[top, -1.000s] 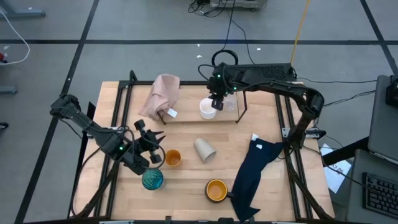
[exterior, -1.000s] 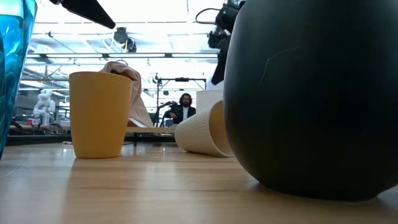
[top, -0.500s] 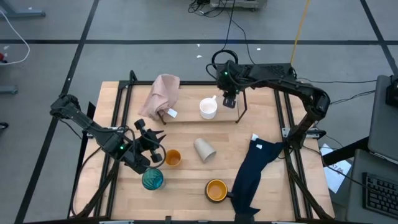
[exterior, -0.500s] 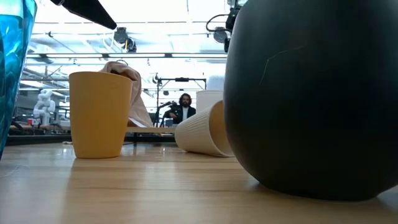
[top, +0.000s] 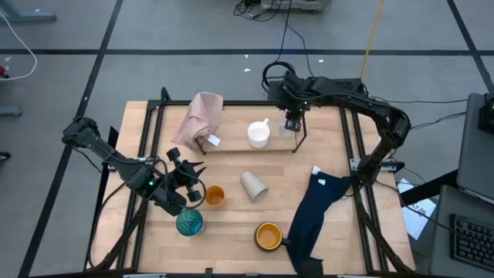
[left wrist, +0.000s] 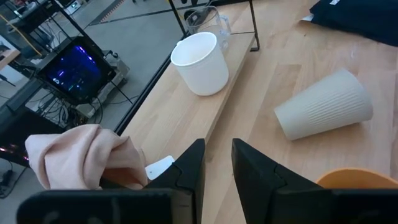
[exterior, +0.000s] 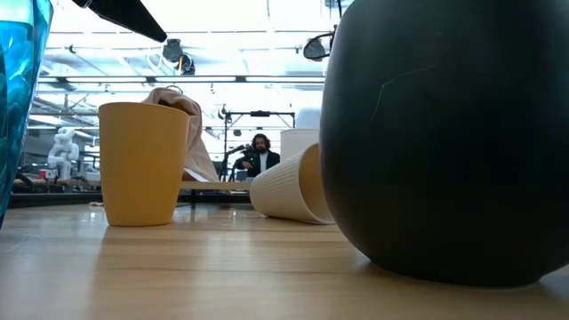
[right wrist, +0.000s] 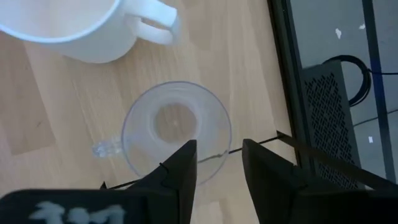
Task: Stack small to large cups/mugs on shelf
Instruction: Adjust the transparent mug on the shelf
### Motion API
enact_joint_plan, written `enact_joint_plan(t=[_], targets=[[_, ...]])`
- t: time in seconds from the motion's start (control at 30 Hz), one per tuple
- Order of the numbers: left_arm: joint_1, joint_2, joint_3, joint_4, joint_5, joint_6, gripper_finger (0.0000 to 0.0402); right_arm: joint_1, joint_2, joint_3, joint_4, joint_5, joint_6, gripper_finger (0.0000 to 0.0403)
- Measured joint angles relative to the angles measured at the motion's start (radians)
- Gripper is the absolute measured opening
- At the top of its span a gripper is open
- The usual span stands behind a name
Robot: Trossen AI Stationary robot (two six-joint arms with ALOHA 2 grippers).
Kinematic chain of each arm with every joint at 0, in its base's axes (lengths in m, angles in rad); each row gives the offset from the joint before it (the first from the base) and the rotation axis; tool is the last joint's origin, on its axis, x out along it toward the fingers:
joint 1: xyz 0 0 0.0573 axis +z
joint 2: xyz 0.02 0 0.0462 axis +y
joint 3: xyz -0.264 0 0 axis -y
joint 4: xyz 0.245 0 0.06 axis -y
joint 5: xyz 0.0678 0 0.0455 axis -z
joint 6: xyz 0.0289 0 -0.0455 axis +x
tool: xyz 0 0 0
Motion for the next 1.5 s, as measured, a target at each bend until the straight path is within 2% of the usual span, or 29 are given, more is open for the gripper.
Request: enact_joint_plan(t=[0.77, 1.5], targets=[[0.0, 0.0, 0.0, 0.0, 0.0, -0.004, 0.0081, -0.008, 0.009, 0.001, 0.042, -0.007, -0.019, 0.0121], [0.0, 0.0, 0.0, 0.0, 0.0, -0.003, 0.0081, -0.024, 0.097, 0.0, 0.044, -0.008, -0.044, 0.012]])
